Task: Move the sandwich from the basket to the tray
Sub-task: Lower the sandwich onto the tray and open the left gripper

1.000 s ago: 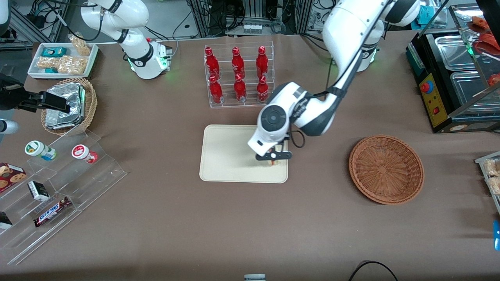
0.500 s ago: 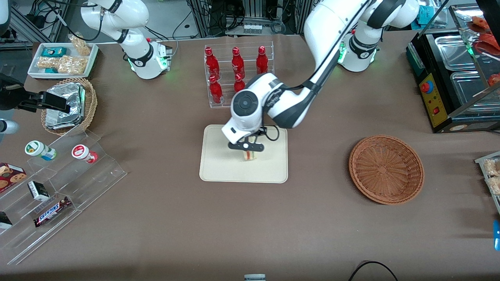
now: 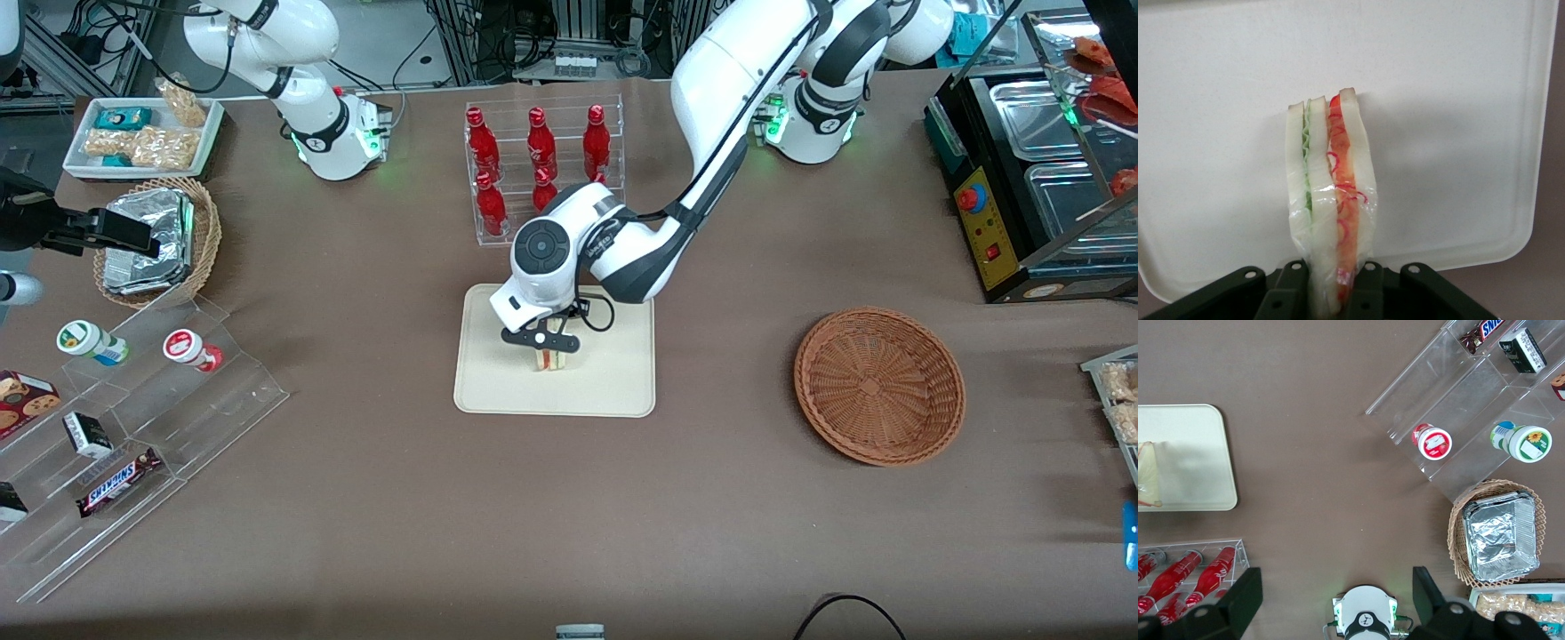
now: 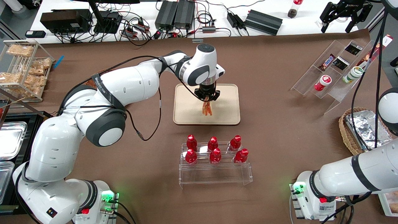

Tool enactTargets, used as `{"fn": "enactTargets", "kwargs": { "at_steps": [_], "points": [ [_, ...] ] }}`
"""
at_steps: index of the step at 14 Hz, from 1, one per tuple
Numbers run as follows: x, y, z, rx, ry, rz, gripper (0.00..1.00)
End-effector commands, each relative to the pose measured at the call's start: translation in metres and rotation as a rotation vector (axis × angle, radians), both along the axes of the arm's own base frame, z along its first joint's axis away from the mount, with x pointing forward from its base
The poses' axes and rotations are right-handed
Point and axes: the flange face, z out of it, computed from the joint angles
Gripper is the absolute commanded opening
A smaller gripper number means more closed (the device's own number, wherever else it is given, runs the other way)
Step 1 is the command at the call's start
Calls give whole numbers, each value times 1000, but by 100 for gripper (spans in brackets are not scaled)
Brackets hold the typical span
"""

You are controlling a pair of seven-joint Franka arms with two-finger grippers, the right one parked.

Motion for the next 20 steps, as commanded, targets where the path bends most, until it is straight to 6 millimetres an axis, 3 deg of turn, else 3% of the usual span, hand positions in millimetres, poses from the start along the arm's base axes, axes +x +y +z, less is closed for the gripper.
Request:
{"fn": "enactTargets", "kwargs": {
  "at_steps": [1, 4, 6, 8, 10, 12, 13, 15, 20],
  "points": [
    [-1, -8, 0, -9, -7, -13, 17],
    [-3, -9, -3, 5, -17, -29, 20],
    [-4, -9, -8, 20, -25, -31, 33],
    [-5, -10, -11, 24, -25, -31, 34],
    [-6, -10, -12, 25, -24, -30, 52],
    [-6, -10, -12, 25, -24, -31, 77],
    [-6, -9, -13, 28, -22, -32, 94],
    [-6, -9, -14, 29, -21, -32, 100],
    [-5, -9, -12, 26, -22, -26, 100]
  ]
}}
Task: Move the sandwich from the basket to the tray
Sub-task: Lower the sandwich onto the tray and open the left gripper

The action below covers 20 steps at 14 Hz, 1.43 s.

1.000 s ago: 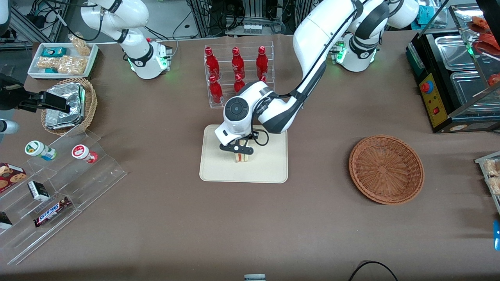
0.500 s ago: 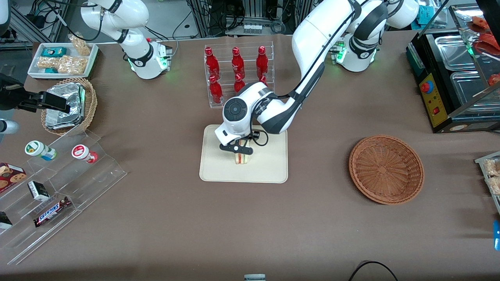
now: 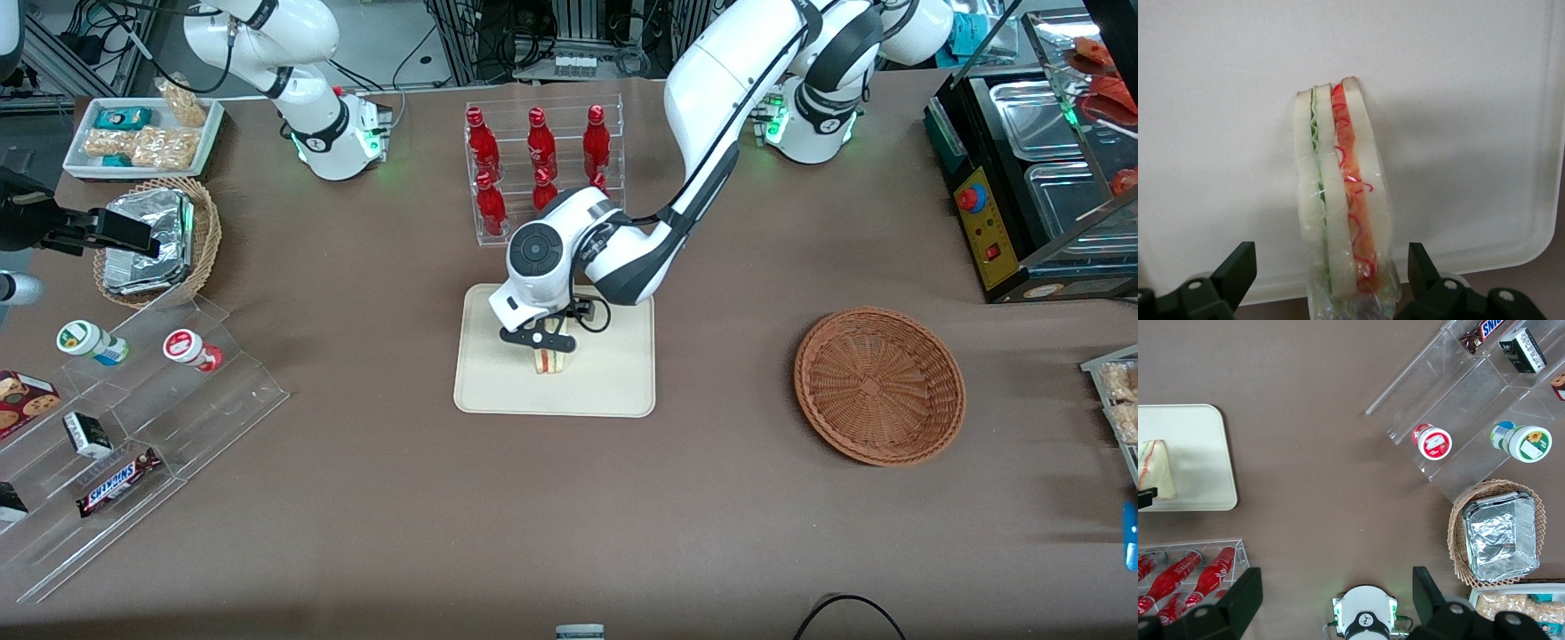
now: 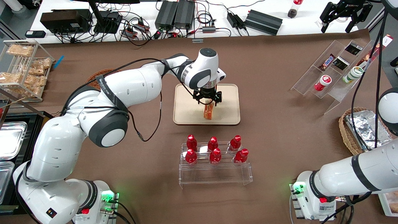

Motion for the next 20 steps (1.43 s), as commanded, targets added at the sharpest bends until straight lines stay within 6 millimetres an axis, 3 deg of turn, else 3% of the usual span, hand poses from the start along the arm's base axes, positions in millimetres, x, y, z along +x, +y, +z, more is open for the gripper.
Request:
{"fn": "enactTargets", "kwargs": {
  "at_steps": [1, 6, 10, 14, 18, 20],
  "points": [
    [2, -4, 3, 3, -21, -1, 100],
    [13, 9, 24, 33, -21, 9, 100],
    [36, 48, 79, 109, -25, 41, 100],
    [57, 102, 146, 159, -8, 16, 100],
    [87, 187, 200, 207, 26, -29, 100],
    [104, 244, 220, 193, 56, -33, 100]
  ]
}}
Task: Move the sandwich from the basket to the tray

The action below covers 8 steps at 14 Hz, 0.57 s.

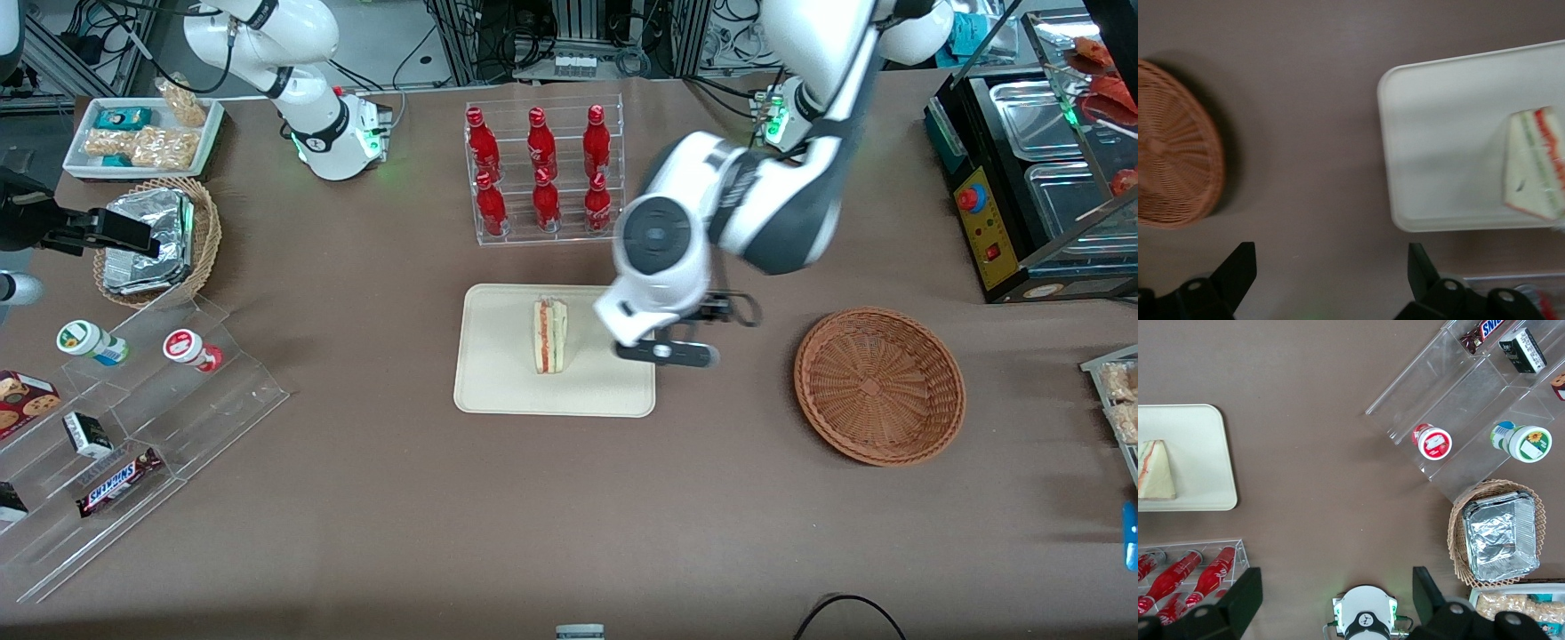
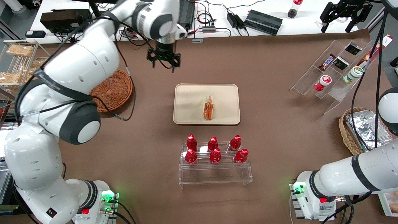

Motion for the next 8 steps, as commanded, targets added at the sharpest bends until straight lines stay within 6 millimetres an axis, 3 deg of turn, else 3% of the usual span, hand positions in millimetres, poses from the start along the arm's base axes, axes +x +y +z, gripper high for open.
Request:
{"fn": "enactTargets", "kwargs": {
  "at_steps": [1, 4, 8],
  "points": [
    [9, 69, 28, -37, 52, -15, 100],
    [23, 163, 55, -92, 96, 109, 100],
    [22, 251, 90, -59, 105, 294, 100]
  ]
}}
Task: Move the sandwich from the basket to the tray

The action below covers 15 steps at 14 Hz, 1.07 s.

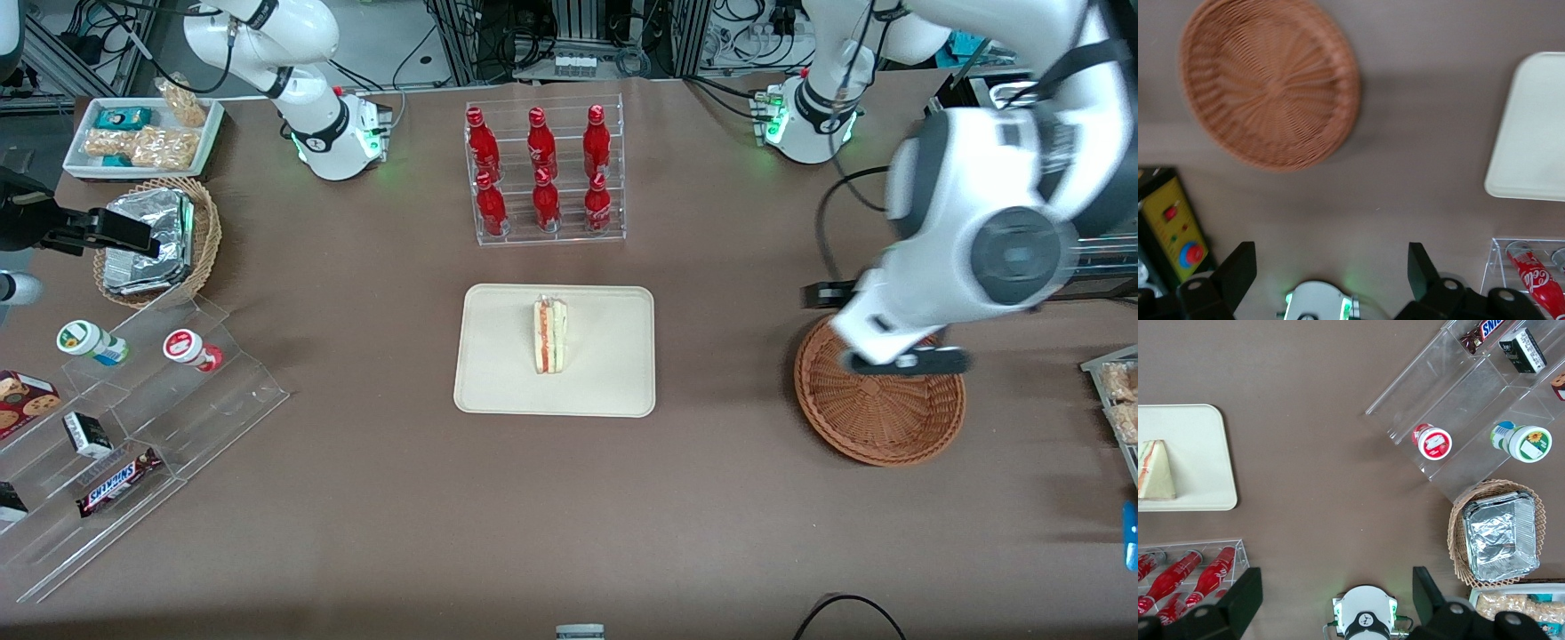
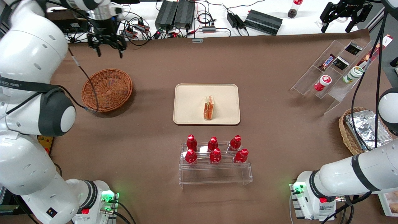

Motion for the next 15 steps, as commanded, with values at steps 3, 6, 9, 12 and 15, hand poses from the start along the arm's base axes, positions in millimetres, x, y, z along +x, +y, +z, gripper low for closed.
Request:
{"fn": "enactTargets", "kwargs": {
  "at_steps": [3, 6, 9, 12, 15],
  "points": [
    [-10, 46, 29, -31, -22, 99, 100],
    [-10, 55, 33, -33, -29, 113, 100],
    [-11, 72, 39, -39, -39, 144, 100],
    [-12, 70, 40, -56, -33, 144, 100],
    [-7, 93, 37, -148, -15, 170, 100]
  ]
}}
